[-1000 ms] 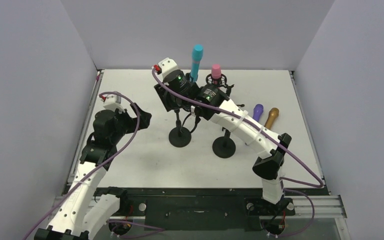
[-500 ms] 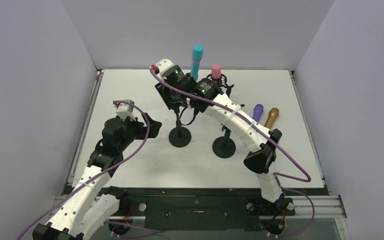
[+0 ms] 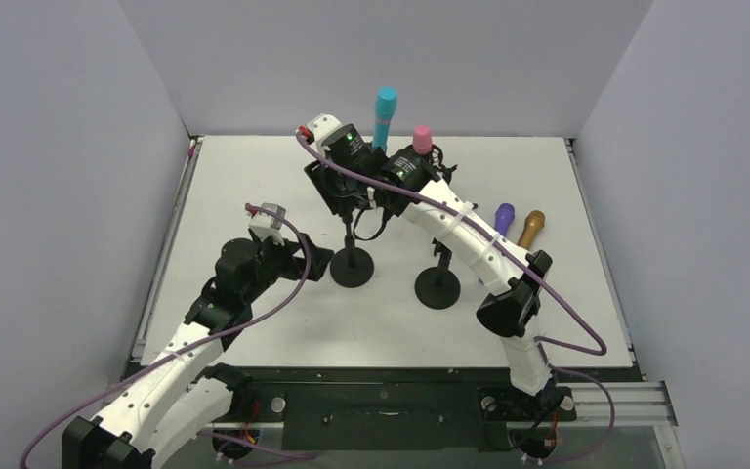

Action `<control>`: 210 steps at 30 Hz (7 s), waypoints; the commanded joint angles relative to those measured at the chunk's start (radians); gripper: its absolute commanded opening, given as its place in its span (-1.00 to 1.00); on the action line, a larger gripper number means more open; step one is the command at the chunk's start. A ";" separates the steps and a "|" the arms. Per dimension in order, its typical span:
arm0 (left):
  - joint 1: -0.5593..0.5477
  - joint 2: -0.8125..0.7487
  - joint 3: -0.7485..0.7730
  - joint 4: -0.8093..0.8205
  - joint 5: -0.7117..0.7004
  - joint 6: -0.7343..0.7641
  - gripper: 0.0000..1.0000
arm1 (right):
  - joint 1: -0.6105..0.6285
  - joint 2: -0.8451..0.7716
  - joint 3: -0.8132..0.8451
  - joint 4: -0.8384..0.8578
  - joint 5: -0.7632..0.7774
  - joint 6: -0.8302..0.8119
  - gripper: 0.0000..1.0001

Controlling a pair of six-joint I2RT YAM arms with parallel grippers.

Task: Remove the microphone from the stand

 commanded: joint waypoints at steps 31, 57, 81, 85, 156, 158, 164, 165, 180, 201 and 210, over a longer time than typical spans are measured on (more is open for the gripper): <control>-0.133 0.228 -0.164 0.687 0.098 0.219 0.93 | -0.022 -0.017 0.075 -0.085 -0.072 -0.016 -1.00; -0.082 0.567 -0.186 1.112 0.261 0.319 0.64 | -0.031 -0.110 0.008 -0.107 -0.195 -0.048 -1.00; -0.146 0.653 -0.125 1.146 0.073 0.327 -0.51 | -0.033 -0.094 0.024 -0.095 -0.180 -0.022 -1.00; -0.184 0.656 -0.120 1.141 0.036 0.336 -0.65 | -0.033 -0.087 0.034 -0.093 -0.176 -0.008 -1.00; -0.492 0.518 -0.186 1.061 -0.545 0.437 0.75 | -0.063 -0.112 -0.053 0.032 -0.217 0.008 -1.00; -0.494 0.560 -0.177 1.116 -0.604 0.455 0.53 | -0.058 -0.100 -0.035 0.019 -0.216 0.008 -1.00; -0.495 0.625 -0.150 1.199 -0.676 0.512 0.37 | -0.048 -0.086 -0.026 0.006 -0.220 0.001 -1.00; -0.495 0.630 -0.149 1.207 -0.683 0.517 0.37 | -0.049 -0.086 -0.024 0.006 -0.220 0.001 -1.00; -0.401 0.634 -0.159 1.184 -0.356 0.483 -1.00 | -0.050 -0.081 0.024 -0.092 -0.287 -0.108 -1.00; -0.188 0.421 -0.188 0.911 0.183 0.337 -0.18 | -0.056 -0.107 -0.054 -0.088 -0.384 -0.217 -1.00; -0.188 0.212 -0.138 0.604 -0.077 0.291 0.96 | -0.036 -0.132 -0.116 -0.020 -0.298 -0.155 -1.00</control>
